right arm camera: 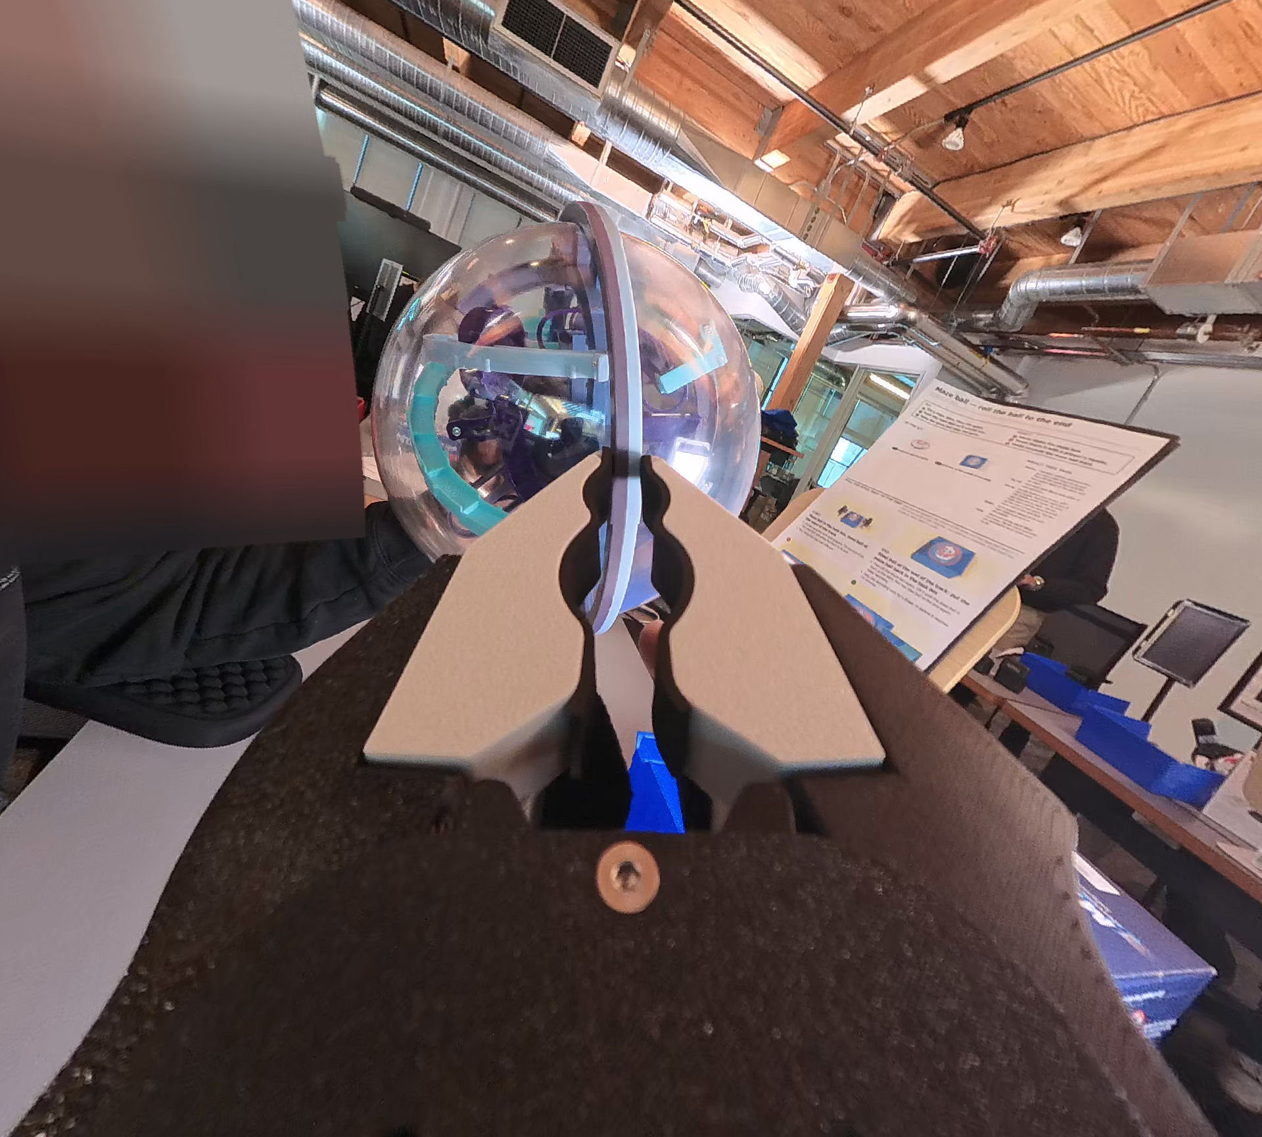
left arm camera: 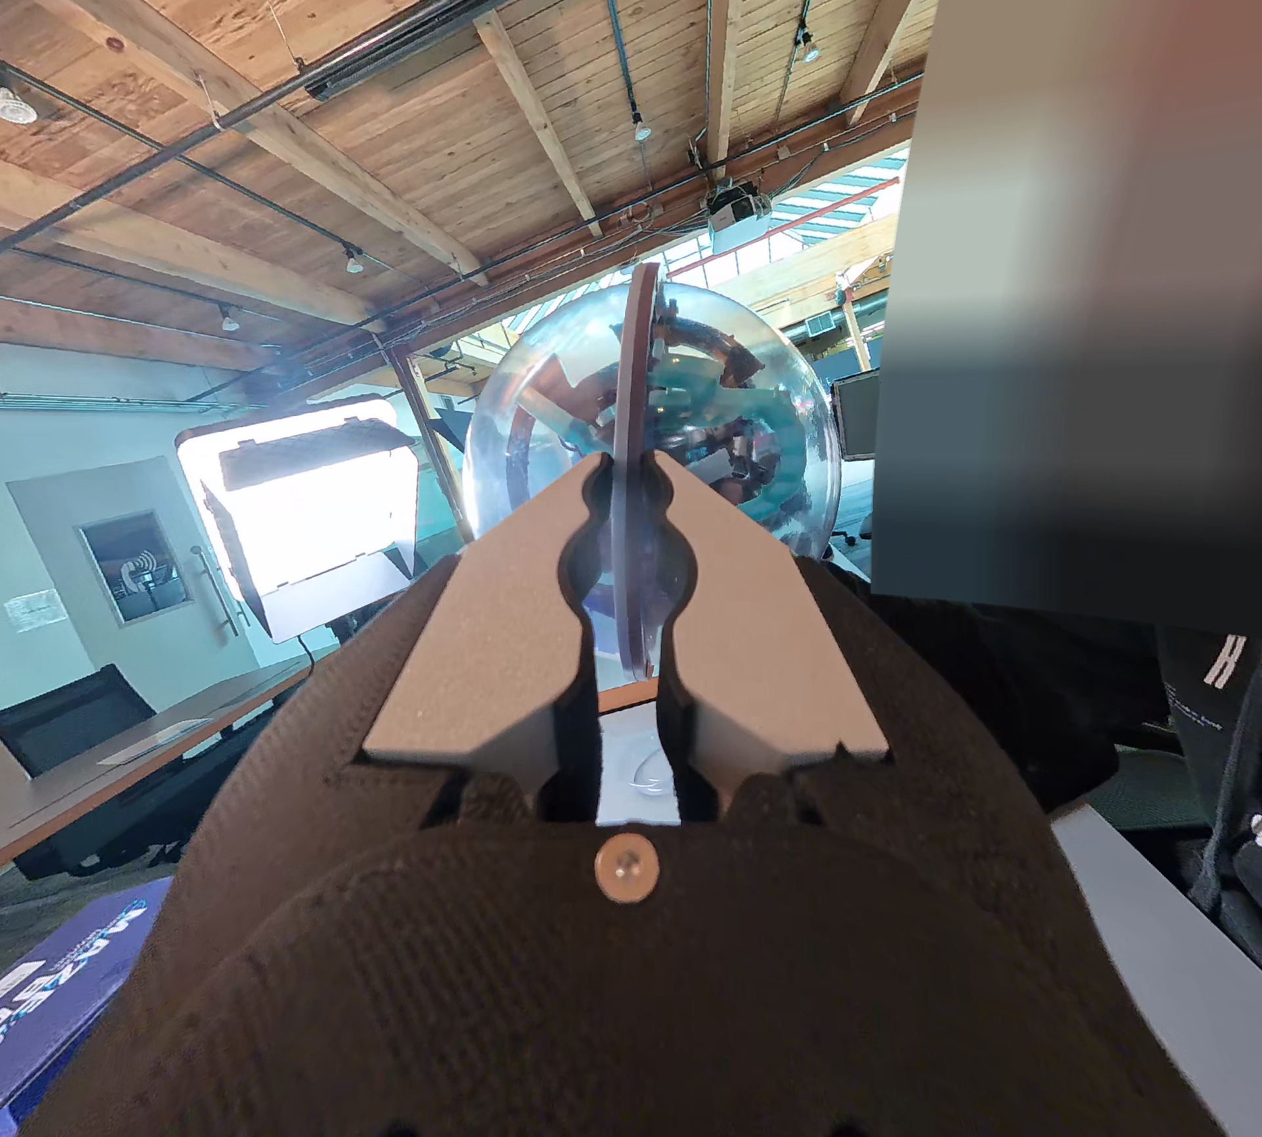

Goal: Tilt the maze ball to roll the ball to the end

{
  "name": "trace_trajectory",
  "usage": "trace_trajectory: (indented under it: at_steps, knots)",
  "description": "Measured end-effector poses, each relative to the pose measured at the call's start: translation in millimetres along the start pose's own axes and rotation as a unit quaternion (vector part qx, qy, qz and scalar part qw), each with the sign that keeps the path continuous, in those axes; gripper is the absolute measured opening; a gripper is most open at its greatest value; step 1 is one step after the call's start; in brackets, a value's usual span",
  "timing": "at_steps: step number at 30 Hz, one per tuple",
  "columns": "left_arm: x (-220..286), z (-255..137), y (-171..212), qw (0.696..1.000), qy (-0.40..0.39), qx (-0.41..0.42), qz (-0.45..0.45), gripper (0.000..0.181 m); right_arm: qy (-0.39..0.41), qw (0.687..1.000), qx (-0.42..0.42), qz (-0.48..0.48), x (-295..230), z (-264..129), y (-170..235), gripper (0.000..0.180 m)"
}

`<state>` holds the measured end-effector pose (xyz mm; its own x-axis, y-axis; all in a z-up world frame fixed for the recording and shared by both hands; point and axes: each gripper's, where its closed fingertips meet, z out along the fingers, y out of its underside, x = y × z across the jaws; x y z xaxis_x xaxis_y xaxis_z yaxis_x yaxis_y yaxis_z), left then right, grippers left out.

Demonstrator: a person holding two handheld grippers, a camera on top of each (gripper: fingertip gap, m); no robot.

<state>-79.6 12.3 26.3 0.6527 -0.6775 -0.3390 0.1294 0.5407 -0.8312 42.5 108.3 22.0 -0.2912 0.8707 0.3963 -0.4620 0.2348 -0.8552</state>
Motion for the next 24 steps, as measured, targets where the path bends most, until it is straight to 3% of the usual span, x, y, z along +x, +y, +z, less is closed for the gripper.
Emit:
trace_trajectory:
  at_steps: [24]
  knots:
    - [15, 1, -14, 0.998, 0.012, -0.010, 0.056, 0.007, -0.013, 0.999, 0.022, -0.030, -9, 2, -3, 0.005]
